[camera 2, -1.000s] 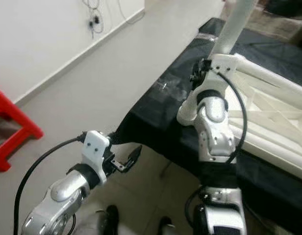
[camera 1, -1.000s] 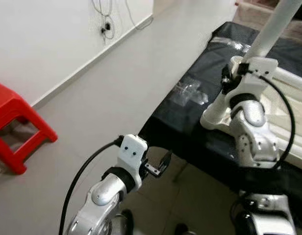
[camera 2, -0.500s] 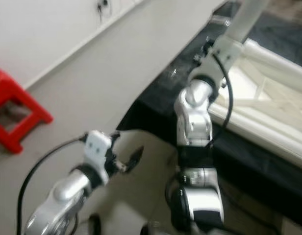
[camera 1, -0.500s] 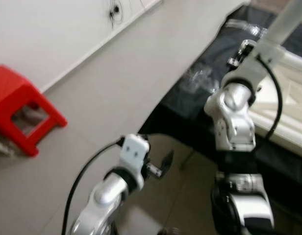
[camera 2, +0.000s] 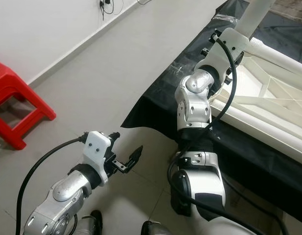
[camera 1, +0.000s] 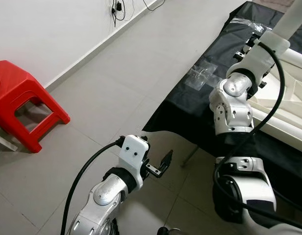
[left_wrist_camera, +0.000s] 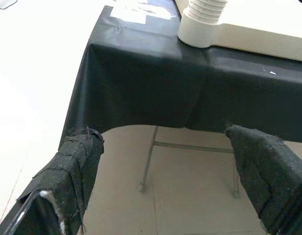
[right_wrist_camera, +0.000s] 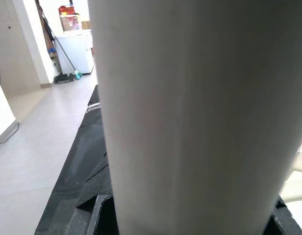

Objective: Building children table

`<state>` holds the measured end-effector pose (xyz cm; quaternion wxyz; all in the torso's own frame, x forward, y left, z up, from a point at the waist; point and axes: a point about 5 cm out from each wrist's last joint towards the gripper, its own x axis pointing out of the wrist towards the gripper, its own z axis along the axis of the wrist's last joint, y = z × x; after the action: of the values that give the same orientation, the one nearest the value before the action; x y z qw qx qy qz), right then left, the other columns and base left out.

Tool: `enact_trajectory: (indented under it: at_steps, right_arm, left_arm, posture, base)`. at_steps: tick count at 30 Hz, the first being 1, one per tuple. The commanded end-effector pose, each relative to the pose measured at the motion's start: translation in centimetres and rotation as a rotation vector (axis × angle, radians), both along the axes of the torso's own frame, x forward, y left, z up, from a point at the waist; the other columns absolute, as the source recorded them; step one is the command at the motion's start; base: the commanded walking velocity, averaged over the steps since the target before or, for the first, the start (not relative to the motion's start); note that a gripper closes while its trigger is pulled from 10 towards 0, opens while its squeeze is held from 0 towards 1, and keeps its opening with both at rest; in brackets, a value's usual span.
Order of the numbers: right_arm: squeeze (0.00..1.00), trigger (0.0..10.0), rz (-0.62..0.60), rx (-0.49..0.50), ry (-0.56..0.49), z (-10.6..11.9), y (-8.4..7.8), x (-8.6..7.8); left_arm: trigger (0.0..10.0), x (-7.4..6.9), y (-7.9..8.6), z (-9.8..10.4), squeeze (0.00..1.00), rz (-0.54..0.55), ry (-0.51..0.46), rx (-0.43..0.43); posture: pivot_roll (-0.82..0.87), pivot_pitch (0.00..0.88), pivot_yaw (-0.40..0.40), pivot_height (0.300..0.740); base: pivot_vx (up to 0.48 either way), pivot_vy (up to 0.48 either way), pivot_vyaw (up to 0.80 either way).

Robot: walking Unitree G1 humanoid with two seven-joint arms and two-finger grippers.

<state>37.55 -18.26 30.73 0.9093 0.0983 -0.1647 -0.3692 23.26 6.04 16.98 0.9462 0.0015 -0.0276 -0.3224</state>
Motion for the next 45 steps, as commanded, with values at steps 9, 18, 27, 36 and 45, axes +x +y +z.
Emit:
enact_trajectory:
  at_steps: [9,18,27,36,45]
  right_arm:
    - [0.0,10.0,-0.062,0.027,0.209,-4.0,-0.2,1.1]
    - [0.0,10.0,0.021,0.045,0.129,-2.2,0.7,2.0]
    - [0.0,10.0,0.041,-0.004,-0.099,3.0,0.5,1.3]
    - [0.0,10.0,0.046,-0.073,-0.24,6.2,0.2,0.5]
    - [0.0,10.0,0.202,-0.03,-0.233,5.8,0.8,1.1]
  left_arm:
    - [10.0,0.1,-0.3,-0.7,0.0,-0.008,0.004,-0.003]
    - [10.0,0.3,-0.5,-0.8,0.0,-0.007,-0.003,-0.002]
    - [10.0,0.4,-0.6,-1.0,0.0,-0.008,-0.006,-0.006]
    - [10.0,0.6,-0.6,-1.3,0.0,-0.009,-0.009,-0.009]
    - [10.0,0.9,-0.6,-1.1,0.0,-0.008,-0.027,0.01]
  posture:
    - [0.06,0.204,-0.085,0.74]
    - [0.07,0.191,-0.086,0.74]
    - [0.06,0.173,-0.086,0.74]
    - [0.06,0.165,-0.08,0.74]
    - [0.07,0.164,-0.081,0.74]
  base:
    - [0.0,0.0,0.0]
    - [0.0,0.0,0.0]
    - [0.0,0.0,0.0]
    - [0.0,0.0,0.0]
    - [0.0,0.0,0.0]
